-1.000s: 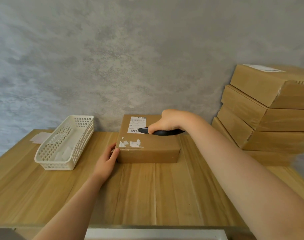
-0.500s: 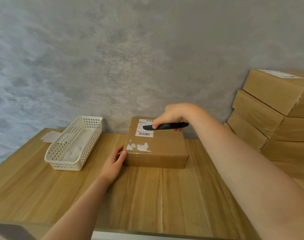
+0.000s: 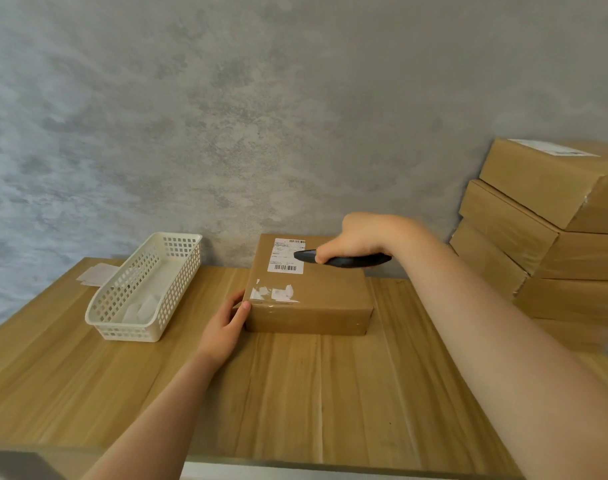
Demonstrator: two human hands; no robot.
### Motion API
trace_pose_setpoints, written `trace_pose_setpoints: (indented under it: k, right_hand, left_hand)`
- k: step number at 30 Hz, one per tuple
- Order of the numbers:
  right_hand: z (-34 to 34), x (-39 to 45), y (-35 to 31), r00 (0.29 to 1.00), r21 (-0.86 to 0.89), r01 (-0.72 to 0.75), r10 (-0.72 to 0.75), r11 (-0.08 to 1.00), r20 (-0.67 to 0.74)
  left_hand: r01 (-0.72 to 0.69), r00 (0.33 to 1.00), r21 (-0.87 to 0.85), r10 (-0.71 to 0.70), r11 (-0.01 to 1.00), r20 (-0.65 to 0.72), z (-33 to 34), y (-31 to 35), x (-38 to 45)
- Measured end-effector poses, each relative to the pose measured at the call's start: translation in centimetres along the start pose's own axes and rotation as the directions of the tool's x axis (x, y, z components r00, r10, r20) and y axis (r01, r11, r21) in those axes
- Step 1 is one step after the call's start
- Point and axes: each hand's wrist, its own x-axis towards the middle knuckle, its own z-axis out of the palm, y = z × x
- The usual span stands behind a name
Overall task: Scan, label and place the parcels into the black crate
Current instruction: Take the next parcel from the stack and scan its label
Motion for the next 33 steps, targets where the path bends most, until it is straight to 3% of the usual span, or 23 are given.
trace_pose_setpoints:
  k: [3, 8, 17, 22, 33]
  right_hand:
    - [2.7, -2.0, 2.0, 0.995, 0.000, -0.036, 0.035, 0.999, -0.089]
    - [8.6, -4.6, 6.3, 0.959, 0.149, -0.152, 0.182, 0.977, -0.216]
    - [19.2, -5.6, 12.4, 0.788, 0.283, -0.279, 0.387, 0.918, -0.479]
    - [22.0, -5.7, 14.0, 0.784, 0.222, -0.360, 0.423, 0.906, -0.455]
    - [24.6, -6.1, 14.4, 0.828, 0.215, -0.365, 0.422, 0.906, -0.369]
  left_hand:
    - [0.006, 1.000, 0.015, -0.006, 1.000, -0.002, 0.0, 0.1, -0.1]
    - [0.004, 1.000, 0.012, -0.004, 1.000, -0.011, 0.2, 0.4, -0.3]
    - [-0.001, 0.999, 0.041, 0.003, 0.999, -0.039, 0.6, 1.0, -0.7]
    - [0.011, 0.998, 0.039, -0.009, 0.999, -0.061, 0.9, 1.4, -0.9]
    - [-0.013, 0.997, 0.042, 0.016, 0.999, -0.076, 1.3, 1.7, -1.1]
